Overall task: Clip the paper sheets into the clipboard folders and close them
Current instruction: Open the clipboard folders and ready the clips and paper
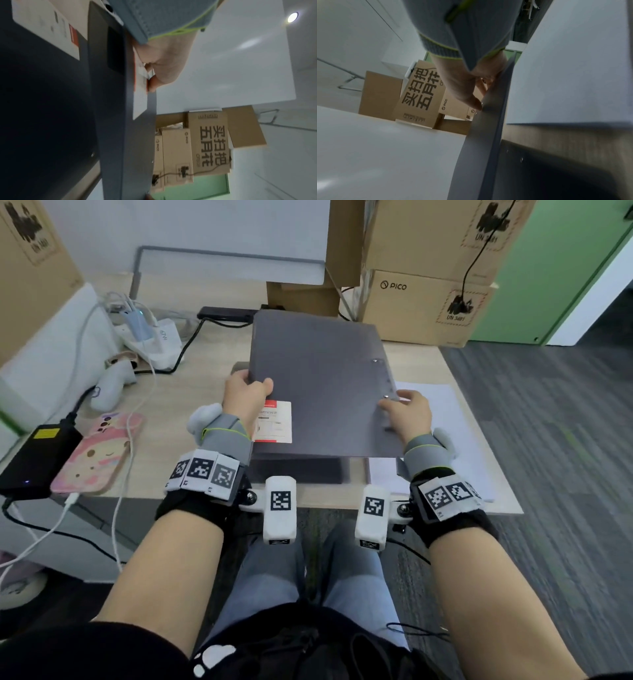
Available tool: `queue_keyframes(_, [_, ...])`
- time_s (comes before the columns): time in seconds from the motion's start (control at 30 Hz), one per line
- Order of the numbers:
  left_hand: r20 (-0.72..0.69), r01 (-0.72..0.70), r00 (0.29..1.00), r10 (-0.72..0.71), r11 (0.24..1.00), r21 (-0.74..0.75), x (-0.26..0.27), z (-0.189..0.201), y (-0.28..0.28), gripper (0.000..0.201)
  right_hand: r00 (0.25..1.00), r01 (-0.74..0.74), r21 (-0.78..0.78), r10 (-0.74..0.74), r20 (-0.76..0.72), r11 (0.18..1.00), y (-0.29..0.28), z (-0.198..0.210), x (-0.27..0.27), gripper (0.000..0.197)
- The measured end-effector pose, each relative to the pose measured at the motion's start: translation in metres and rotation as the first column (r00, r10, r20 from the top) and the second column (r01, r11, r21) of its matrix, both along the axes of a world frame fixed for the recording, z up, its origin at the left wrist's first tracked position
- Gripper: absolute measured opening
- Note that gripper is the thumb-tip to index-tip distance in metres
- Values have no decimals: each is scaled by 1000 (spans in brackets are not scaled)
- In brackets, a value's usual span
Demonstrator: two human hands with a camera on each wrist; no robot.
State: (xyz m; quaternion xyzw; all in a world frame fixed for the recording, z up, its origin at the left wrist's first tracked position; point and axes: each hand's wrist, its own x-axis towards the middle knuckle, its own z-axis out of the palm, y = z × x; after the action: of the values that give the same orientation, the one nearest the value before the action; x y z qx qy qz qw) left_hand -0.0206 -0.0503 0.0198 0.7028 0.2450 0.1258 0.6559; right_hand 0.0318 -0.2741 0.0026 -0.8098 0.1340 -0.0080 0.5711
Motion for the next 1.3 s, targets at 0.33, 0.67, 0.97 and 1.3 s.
queue_keyframes(0.33, [-496, 265, 864, -88, 917, 299, 11, -50, -65, 51, 984, 148, -140, -159, -74, 979, -61, -40, -14, 41])
queue_keyframes(0.67, [-678, 503, 735, -29, 693, 516, 16, -49, -72, 70, 968, -85, 842, 243, -56, 533, -102, -41, -27, 40])
queue_keyframes(0.97, [-646, 477, 759, -81, 744, 468, 11, -41, -78, 76, 946, -188, 913, 317, 68, 363, -69, -45, -35, 52])
queue_keyframes(1.3, [-436, 443, 831, -345, 885, 144, 0, -20, -65, 59, 861, -463, 787, 416, 291, 407, -21, 26, -35, 31])
